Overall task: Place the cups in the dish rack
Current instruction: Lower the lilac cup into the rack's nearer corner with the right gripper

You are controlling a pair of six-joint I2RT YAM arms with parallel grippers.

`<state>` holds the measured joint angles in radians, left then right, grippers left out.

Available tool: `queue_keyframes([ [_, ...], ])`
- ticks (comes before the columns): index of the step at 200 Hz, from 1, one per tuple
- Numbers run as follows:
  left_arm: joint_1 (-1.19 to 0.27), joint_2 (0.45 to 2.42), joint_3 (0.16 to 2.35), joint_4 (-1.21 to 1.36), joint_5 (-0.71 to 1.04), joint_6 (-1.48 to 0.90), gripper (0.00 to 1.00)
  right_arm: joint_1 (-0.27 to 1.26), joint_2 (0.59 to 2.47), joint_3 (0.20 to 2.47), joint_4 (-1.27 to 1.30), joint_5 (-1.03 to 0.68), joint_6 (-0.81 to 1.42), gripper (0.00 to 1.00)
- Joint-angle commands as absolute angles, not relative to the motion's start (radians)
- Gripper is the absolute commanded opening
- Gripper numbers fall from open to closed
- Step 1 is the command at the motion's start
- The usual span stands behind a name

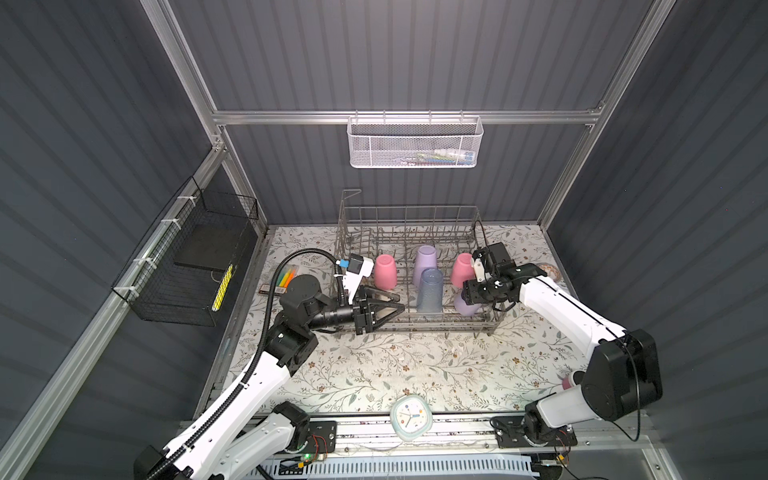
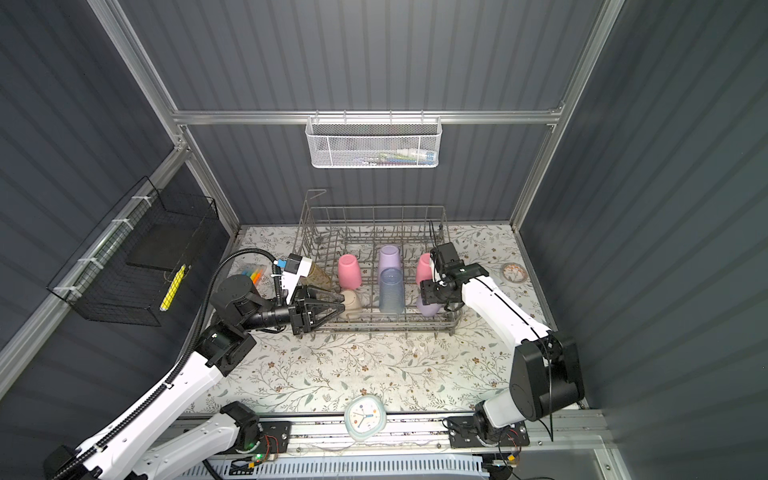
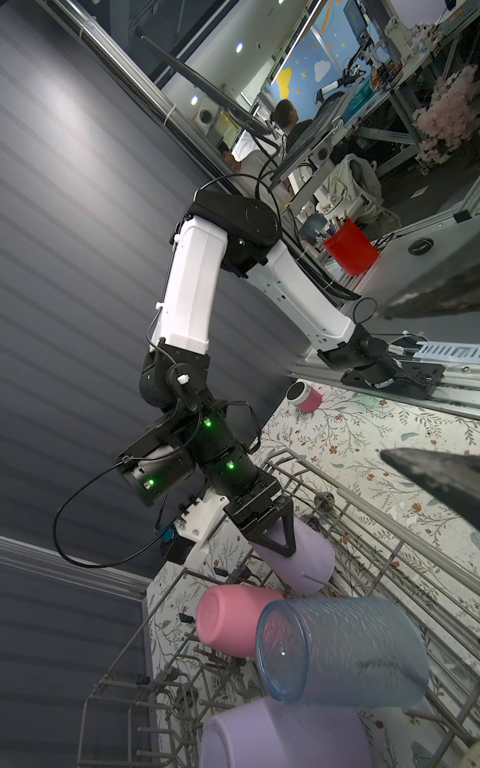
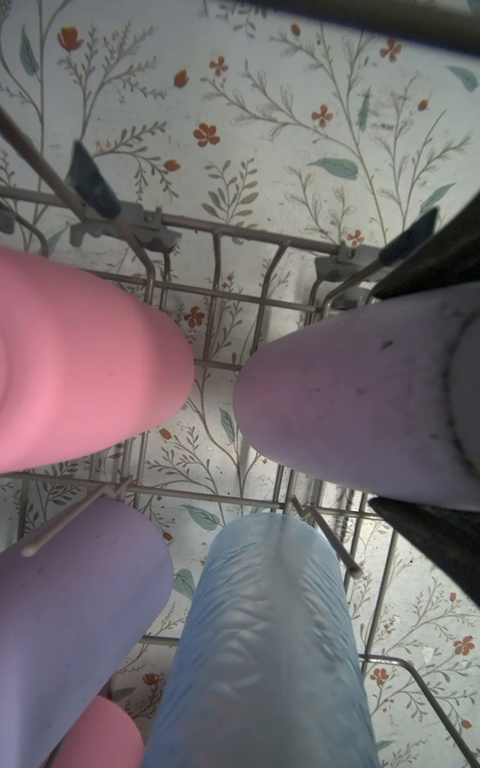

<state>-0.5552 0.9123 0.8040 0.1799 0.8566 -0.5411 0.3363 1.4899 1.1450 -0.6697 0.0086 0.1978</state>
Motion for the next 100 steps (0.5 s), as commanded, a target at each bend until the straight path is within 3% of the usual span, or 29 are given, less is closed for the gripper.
queue_keyframes([
  [1,-0.552,0.91,0.789,0.203,0.871,-0.522,0.51,0.337,1.514,1.115,-0.717,0.025,0.205,0.37],
  [100,-0.552,0.91,0.78,0.202,0.867,-0.518,0.51,0.343,1.467,1.123,-0.751,0.037,0.213,0.75],
])
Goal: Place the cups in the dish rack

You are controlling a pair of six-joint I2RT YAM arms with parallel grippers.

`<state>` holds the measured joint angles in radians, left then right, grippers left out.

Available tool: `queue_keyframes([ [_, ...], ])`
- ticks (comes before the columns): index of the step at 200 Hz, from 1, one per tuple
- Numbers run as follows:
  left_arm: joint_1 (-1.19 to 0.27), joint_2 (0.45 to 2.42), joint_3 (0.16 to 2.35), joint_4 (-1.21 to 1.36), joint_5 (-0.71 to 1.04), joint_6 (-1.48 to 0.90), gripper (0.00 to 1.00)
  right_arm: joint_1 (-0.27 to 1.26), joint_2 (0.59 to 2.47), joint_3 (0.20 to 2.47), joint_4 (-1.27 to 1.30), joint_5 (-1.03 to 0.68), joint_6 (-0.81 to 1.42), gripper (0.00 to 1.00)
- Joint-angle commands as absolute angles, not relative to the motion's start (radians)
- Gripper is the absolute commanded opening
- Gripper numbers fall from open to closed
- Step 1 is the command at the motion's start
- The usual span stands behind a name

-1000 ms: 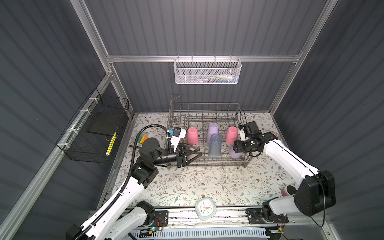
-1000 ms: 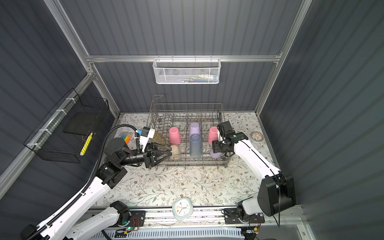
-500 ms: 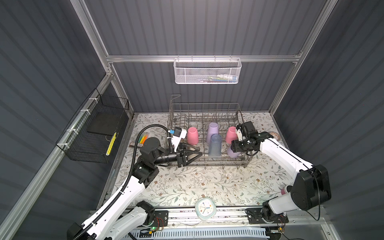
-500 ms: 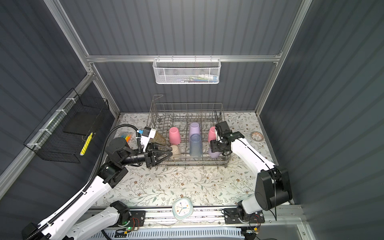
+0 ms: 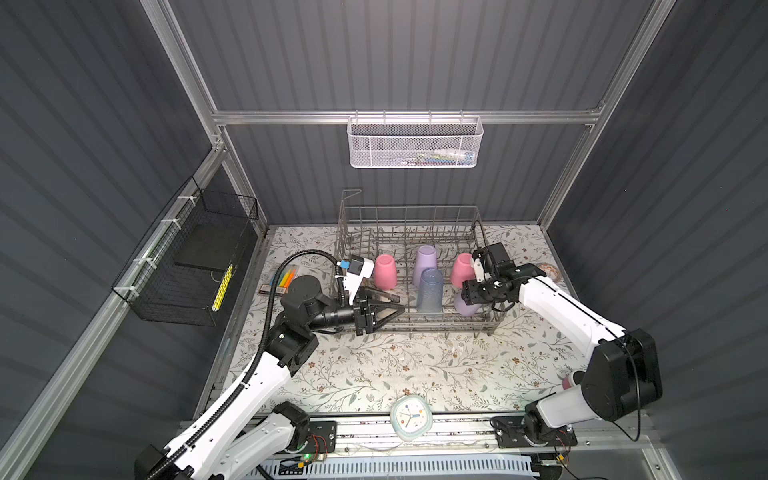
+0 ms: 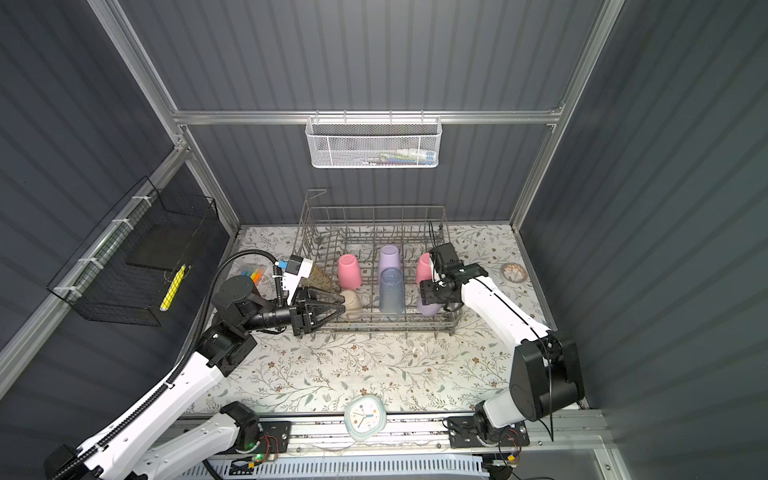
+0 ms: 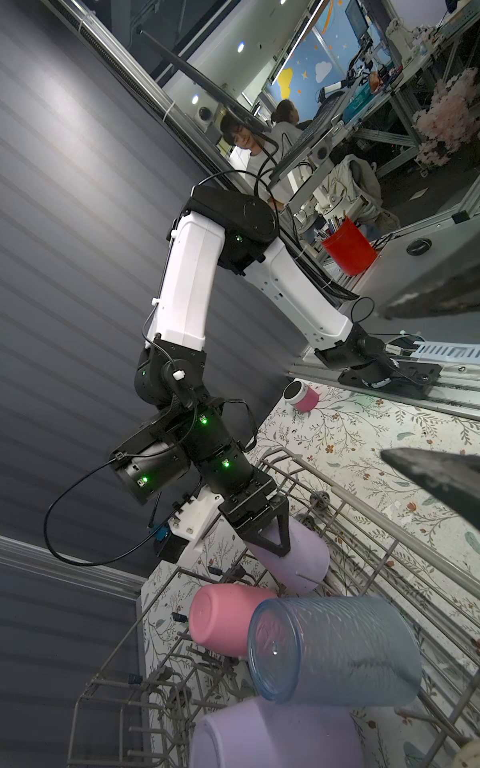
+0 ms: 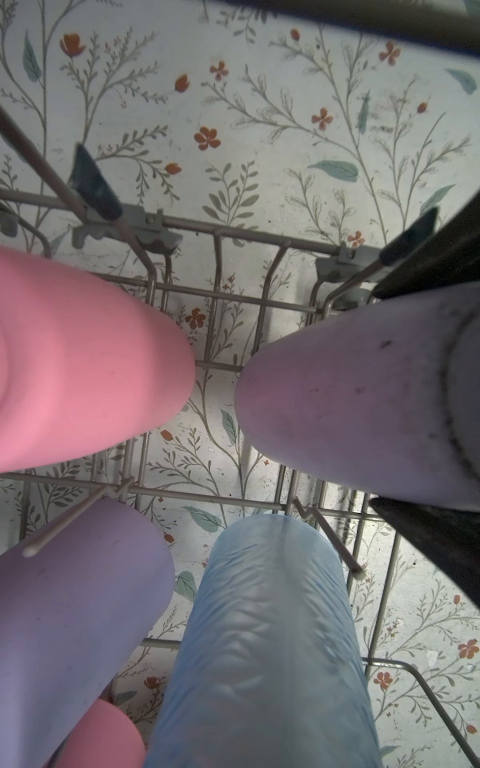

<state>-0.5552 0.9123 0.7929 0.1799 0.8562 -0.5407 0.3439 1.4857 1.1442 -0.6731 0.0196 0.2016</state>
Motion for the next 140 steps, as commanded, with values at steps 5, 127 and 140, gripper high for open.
queue_keyframes([
  [5,-0.552,0.91,0.78,0.202,0.867,-0.518,0.51,0.344,1.462,1.126,-0.754,0.038,0.212,0.76],
  [127,-0.55,0.871,0.818,0.068,0.785,-0.452,0.5,0.342,1.177,1.196,-0.779,0.124,0.23,0.86],
  [140,-0.551,0.863,0.84,0.012,0.747,-0.419,0.5,0.342,1.126,1.198,-0.762,0.143,0.226,0.86],
])
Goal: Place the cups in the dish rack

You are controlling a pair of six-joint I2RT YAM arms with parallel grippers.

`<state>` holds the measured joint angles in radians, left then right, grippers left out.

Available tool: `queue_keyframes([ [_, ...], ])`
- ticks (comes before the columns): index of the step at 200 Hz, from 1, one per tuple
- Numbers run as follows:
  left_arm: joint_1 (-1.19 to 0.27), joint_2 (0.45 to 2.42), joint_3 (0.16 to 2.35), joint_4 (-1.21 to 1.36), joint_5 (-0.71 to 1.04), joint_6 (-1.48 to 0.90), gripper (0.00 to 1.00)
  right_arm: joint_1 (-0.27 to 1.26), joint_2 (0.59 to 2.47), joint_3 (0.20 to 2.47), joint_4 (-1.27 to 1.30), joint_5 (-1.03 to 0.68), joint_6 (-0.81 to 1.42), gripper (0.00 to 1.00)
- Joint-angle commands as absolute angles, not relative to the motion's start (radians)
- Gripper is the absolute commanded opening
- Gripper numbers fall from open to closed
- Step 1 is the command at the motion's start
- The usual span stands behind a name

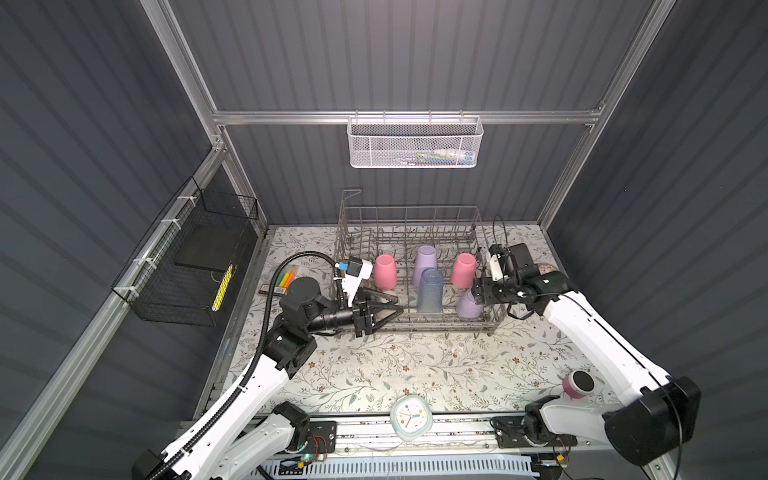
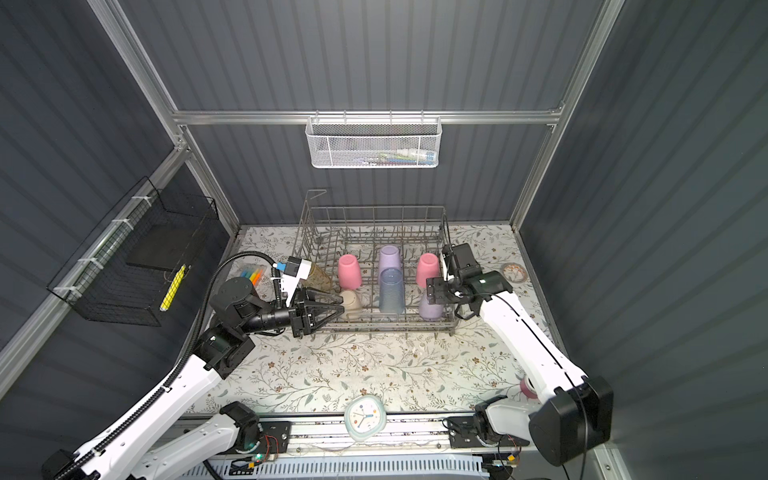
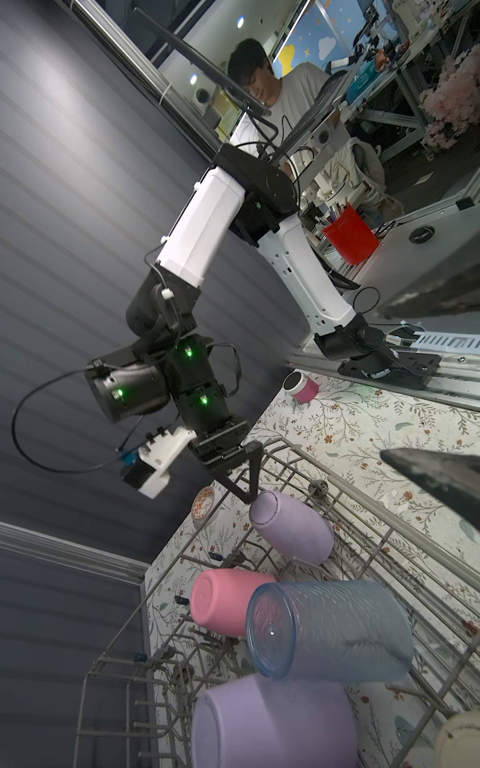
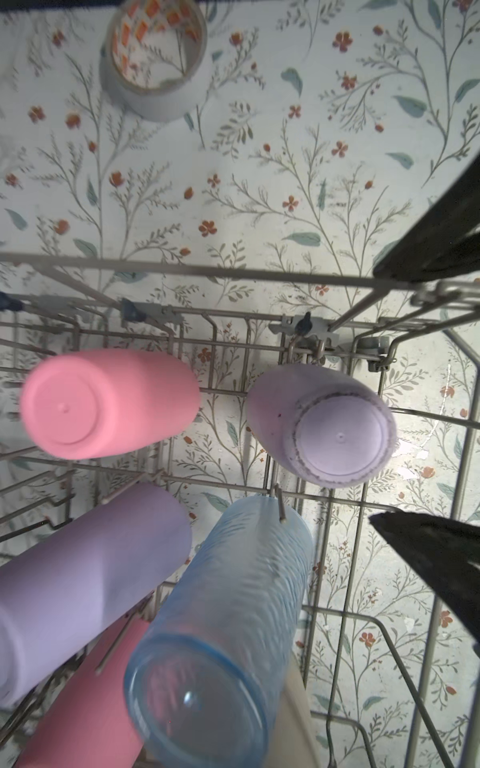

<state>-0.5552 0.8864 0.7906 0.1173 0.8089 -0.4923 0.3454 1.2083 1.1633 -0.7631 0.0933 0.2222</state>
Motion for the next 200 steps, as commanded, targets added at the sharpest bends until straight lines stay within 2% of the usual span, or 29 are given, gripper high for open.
queue_keyframes([
  [1,-0.55,0.862,0.841,0.007,0.744,-0.416,0.5,0.342,1.11,1.198,-0.761,0.145,0.224,0.86],
  [52,-0.551,0.782,0.942,-0.241,0.448,-0.261,0.49,0.336,0.895,1.147,-0.676,0.259,0.182,0.89],
  [91,-0.548,0.734,0.988,-0.319,0.085,-0.188,0.49,0.312,0.858,1.097,-0.639,0.276,0.178,0.9],
  [127,-0.549,0.742,1.0,-0.308,-0.12,-0.129,0.47,0.298,0.856,1.059,-0.6,0.258,0.186,0.9],
  [165,-0.537,0.779,0.989,-0.236,-0.252,-0.117,0.5,0.28,0.863,1.031,-0.588,0.234,0.183,0.91],
  [200,-0.41,0.878,1.011,-0.178,-0.192,-0.157,0.51,0.262,0.867,1.007,-0.581,0.212,0.183,0.91],
])
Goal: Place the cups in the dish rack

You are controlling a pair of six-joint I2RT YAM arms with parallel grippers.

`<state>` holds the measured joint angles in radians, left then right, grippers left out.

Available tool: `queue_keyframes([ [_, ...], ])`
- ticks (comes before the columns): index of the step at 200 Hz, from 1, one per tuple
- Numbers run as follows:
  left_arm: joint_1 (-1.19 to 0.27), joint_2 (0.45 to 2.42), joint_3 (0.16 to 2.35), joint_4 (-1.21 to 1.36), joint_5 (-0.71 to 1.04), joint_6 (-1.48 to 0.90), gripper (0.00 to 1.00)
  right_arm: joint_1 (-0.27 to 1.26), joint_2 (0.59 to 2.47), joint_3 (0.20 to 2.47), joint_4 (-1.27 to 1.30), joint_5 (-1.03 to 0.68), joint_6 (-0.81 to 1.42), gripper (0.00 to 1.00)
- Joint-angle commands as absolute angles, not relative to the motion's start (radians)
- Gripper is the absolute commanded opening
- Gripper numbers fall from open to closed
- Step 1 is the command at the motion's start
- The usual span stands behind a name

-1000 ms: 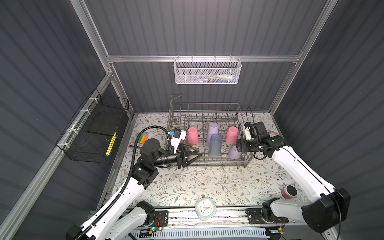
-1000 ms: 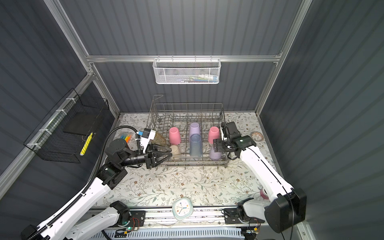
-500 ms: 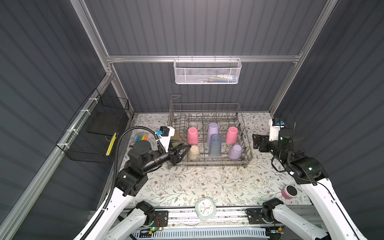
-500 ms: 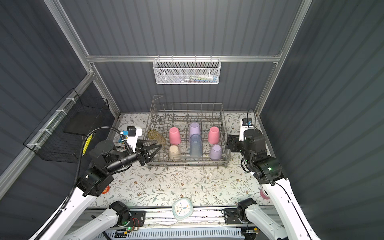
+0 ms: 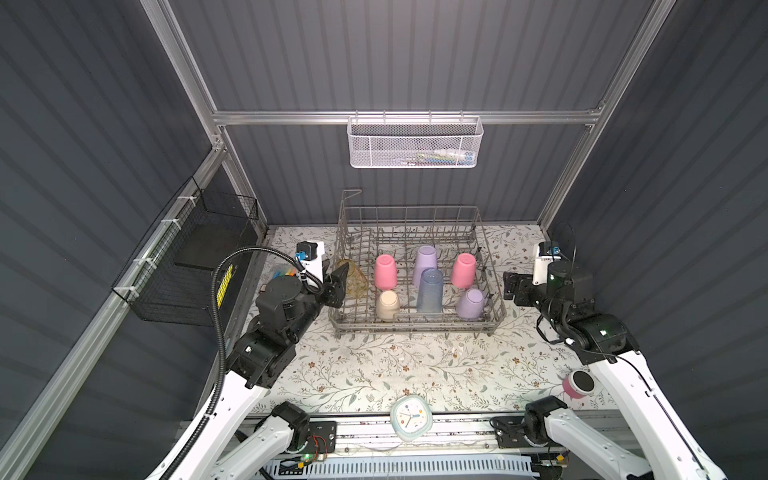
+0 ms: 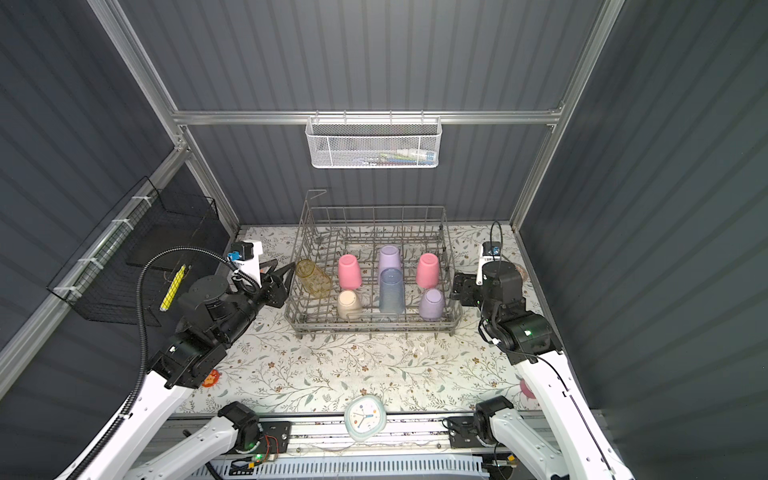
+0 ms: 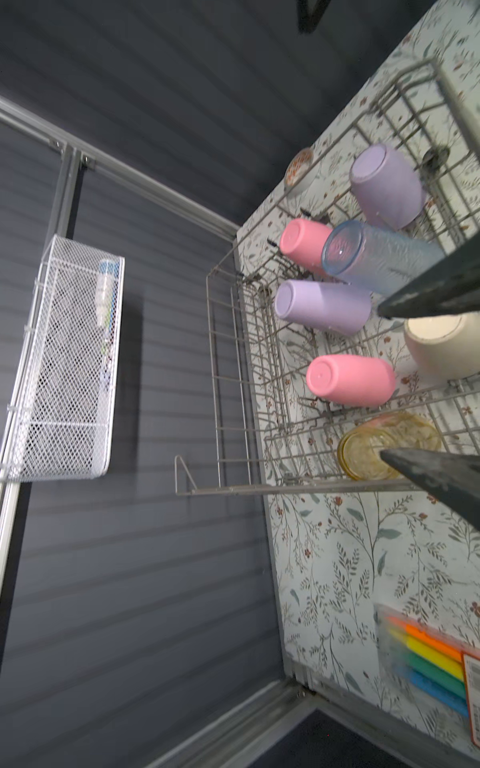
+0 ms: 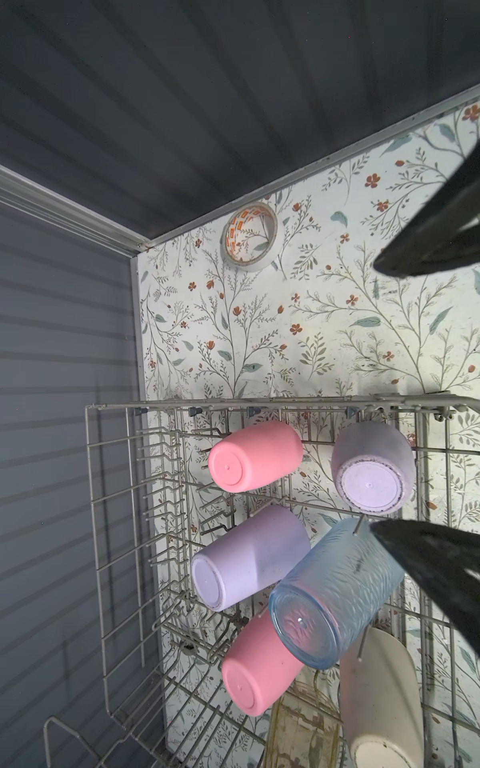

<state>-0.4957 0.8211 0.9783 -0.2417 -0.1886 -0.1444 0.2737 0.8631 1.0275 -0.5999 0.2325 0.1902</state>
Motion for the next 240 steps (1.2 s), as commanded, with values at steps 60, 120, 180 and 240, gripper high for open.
queue_keyframes([
  [60,0.137,1.021,0.951,0.003,0.275,-0.369,0.53,0.239,0.864,0.974,-0.57,0.183,0.195,0.92],
  [120,0.201,1.1,0.823,0.148,0.225,-0.332,0.58,0.213,0.889,0.922,-0.502,0.174,0.221,0.92],
  [180,0.2,1.107,0.598,0.395,0.116,-0.236,0.64,0.192,0.93,0.852,-0.395,0.217,0.245,0.92],
  [240,0.196,1.188,0.398,0.618,0.094,-0.158,0.67,0.172,0.966,0.768,-0.216,0.24,0.276,0.92],
])
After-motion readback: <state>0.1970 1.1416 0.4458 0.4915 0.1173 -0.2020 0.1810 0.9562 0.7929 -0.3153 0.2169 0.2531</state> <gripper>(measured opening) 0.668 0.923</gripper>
